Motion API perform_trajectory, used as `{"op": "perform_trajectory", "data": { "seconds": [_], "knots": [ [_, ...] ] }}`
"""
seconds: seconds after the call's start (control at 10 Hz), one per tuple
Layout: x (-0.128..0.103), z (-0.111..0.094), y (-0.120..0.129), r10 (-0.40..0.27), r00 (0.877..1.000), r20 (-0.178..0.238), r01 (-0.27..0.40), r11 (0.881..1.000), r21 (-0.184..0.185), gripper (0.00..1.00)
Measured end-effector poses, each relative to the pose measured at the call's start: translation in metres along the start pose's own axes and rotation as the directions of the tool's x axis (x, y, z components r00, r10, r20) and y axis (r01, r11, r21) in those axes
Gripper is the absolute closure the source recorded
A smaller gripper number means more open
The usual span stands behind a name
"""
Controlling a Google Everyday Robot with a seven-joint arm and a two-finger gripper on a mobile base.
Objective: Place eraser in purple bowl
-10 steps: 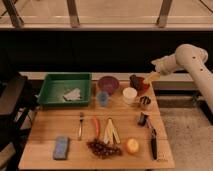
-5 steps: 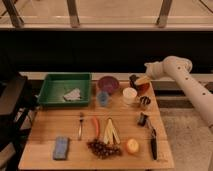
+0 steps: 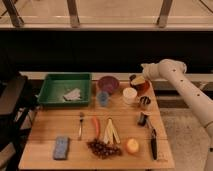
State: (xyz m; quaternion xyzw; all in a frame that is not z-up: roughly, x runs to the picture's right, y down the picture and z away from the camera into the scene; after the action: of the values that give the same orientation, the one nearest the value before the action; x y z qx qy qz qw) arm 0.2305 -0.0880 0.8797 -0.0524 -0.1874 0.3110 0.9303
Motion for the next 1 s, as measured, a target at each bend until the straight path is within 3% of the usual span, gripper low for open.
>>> {"op": "perform_trajectory", "data": {
  "seconds": [0.4, 0.6, 1.0],
  "knots": [
    [-0.002, 0.002, 0.000, -0.002, 1.000, 0.003, 0.002, 1.000, 0.009, 0.20],
    [-0.003, 0.016, -0.006, 0.041, 0.999, 0.029, -0.043, 0.997, 0.069, 0.20],
    [0.001, 0.033, -0.014, 0.096, 0.993, 0.062, -0.103, 0.988, 0.115, 0.20]
  ]
}}
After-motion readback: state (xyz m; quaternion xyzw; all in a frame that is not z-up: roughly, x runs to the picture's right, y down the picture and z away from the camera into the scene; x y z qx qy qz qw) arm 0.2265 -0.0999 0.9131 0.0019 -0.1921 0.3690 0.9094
